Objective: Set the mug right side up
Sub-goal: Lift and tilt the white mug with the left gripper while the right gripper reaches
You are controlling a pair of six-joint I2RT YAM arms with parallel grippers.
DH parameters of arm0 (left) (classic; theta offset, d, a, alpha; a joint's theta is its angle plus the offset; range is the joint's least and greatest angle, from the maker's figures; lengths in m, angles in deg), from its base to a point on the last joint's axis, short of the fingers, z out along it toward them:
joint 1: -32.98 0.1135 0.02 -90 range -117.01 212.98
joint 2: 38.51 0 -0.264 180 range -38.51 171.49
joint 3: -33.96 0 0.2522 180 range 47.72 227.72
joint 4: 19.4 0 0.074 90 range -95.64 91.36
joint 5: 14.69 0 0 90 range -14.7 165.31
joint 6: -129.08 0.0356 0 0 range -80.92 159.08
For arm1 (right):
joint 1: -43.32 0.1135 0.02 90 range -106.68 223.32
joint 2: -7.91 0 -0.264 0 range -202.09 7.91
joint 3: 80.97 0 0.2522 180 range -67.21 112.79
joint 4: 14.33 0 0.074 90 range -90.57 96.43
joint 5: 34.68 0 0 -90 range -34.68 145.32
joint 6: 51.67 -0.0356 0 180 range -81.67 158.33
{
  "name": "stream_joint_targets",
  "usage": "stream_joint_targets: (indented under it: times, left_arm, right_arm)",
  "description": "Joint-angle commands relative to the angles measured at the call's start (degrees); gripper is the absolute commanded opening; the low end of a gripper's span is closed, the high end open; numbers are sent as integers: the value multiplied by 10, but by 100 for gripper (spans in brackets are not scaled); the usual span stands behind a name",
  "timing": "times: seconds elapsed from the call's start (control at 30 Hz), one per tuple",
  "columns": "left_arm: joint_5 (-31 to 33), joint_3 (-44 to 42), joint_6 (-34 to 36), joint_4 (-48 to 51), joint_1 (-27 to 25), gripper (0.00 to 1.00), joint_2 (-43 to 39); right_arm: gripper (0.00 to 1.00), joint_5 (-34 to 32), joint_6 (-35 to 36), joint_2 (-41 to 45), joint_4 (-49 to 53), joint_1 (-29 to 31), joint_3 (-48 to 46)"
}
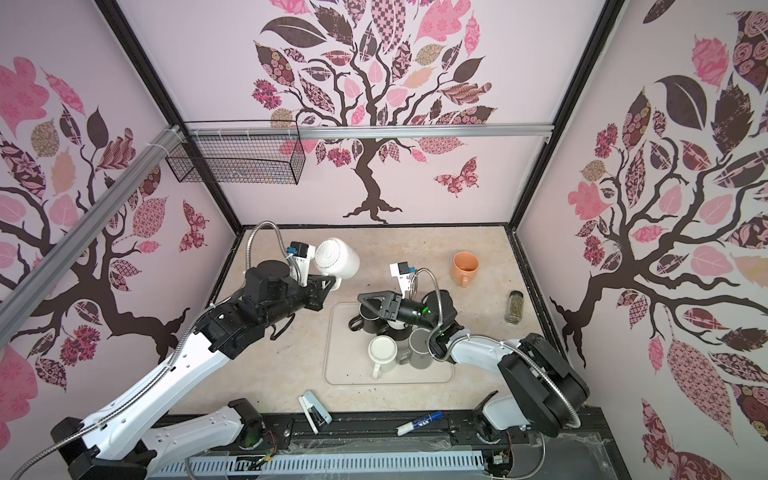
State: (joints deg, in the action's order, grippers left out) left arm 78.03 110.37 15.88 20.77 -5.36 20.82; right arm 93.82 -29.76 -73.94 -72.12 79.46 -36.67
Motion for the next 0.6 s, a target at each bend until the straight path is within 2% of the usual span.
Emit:
stream_joint_targets:
  times: [0.0,0.13,0.33,0.43,0.57]
  left_arm:
    - [-48,-13,-55,-136,1,0,-27]
    - [-78,-28,-94,-181,1,0,-23]
    - [-103,-35,-111,-204,1,0,-11]
    - [-115,-43,-120,-221,1,0,-9]
    - [-121,-51,-127,-233,0,0,-10]
  right_arm:
    - [56,10,-62,-29,-118,0,22]
    - [56,12,-93,-60,-164,0,43]
    - [56,-1,-152,-110,-262,1,79]
    - [55,-5,-170,-130,-275,0,95]
    - [51,-14,-160,-131,-262,0,107]
